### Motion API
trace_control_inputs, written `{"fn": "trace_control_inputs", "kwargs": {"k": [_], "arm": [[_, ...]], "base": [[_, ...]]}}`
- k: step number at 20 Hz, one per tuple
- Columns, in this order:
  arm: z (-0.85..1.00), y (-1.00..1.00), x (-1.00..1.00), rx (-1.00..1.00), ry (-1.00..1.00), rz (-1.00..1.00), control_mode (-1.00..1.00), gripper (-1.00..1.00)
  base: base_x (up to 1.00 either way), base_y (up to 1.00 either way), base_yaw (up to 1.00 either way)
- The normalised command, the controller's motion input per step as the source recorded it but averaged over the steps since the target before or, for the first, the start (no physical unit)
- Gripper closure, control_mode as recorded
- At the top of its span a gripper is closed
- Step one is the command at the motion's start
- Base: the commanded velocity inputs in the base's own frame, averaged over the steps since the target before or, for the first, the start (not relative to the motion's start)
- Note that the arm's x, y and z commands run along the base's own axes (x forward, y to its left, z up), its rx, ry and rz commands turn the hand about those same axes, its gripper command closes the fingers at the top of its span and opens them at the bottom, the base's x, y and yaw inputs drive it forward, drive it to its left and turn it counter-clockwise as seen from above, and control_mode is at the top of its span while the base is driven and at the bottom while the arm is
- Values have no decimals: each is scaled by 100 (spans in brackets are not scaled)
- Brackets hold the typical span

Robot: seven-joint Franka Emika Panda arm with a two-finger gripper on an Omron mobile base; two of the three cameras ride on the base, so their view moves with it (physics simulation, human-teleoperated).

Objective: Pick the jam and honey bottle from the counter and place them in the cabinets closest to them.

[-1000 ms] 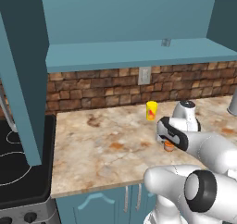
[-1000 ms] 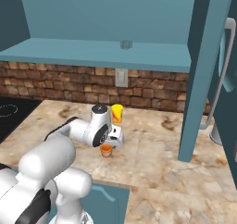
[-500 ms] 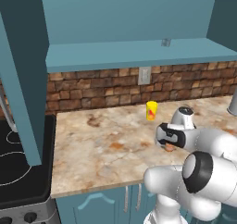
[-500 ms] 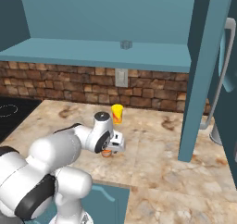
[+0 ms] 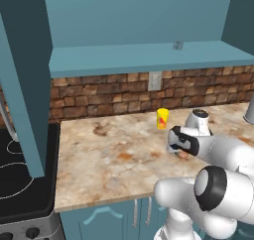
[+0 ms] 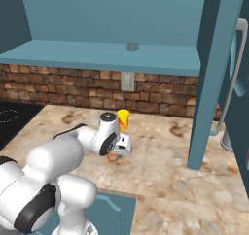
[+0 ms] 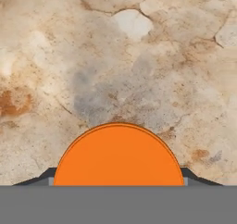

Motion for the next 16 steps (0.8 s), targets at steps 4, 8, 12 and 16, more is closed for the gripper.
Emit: {"fn": "trace_control_inputs", "kwargs": {"k": [4,8,12,16], "arm": [[65,7,-21,0,-1,0,-100,100],[72,14,-25,0,-5,0,-100,100],[76,14,-24,0,-9,0,-100,100],[76,15,-24,0,-9,0,-100,100]], "base": [[0,0,0],[0,0,0],[0,0,0],[0,0,0]]}}
